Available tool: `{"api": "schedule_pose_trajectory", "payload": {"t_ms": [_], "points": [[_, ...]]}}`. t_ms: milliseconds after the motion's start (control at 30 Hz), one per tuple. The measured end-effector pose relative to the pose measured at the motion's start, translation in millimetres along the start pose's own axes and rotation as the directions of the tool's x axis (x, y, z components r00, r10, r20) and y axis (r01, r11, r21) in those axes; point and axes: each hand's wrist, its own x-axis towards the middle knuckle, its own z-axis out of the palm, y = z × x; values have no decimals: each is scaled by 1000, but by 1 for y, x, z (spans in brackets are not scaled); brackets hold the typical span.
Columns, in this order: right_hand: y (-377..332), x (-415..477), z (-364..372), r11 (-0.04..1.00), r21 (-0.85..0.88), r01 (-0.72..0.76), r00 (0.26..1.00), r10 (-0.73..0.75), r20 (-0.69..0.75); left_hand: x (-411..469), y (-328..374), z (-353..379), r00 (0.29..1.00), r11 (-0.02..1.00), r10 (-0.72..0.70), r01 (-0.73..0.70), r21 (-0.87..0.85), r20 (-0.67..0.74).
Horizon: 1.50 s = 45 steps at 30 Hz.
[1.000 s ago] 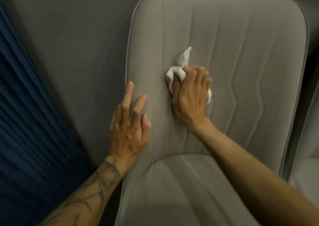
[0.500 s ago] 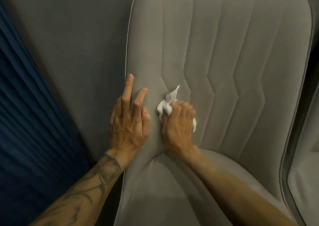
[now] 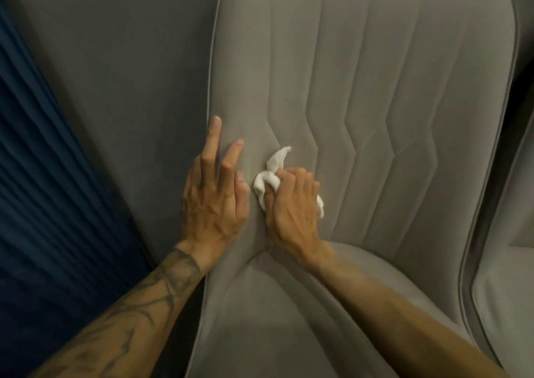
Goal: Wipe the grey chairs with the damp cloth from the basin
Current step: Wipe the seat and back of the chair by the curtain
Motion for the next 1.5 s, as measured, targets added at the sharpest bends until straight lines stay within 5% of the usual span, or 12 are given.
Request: {"api": "schedule_pose_trajectory", "payload": {"t_ms": [167,400,567,633,767,967,1200,1400,1500], "points": [[-2,63,9,989,-6,-147,966,143,-214,0,-3,1,1000,1000,3,-3,-2,4],[-20,-12,-1,997,74,-32,999,29,36,0,-4,-1,1000,995,-7,9,-101,23],[-30,123,-11,995,23,-101,971,104,-217,1,-2,-8,1000,986,-26,28,-162,17],[-44,114,-10,988,104,-115,975,133,-178,-4,-2,-14,997,979,-68,73,-191,32],[-52,44,-24,984,144,103,989,-117,89,-42,-7,-37,963,943,-196,237,-233,186],[-55,123,-13,996,37,-86,980,92,-179,-99,3,-63,897,928,-238,323,-185,372],[-55,-15,-14,955,157,250,936,-280,211,-143,21,-94,766,862,-348,488,-136,540],[-70,-12,-10,997,67,-48,981,35,191,-163,26,-100,686,834,-407,549,-60,603],[-68,-51,-23,987,88,137,906,-161,391,-167,32,-97,654,822,-443,569,-13,613]]}}
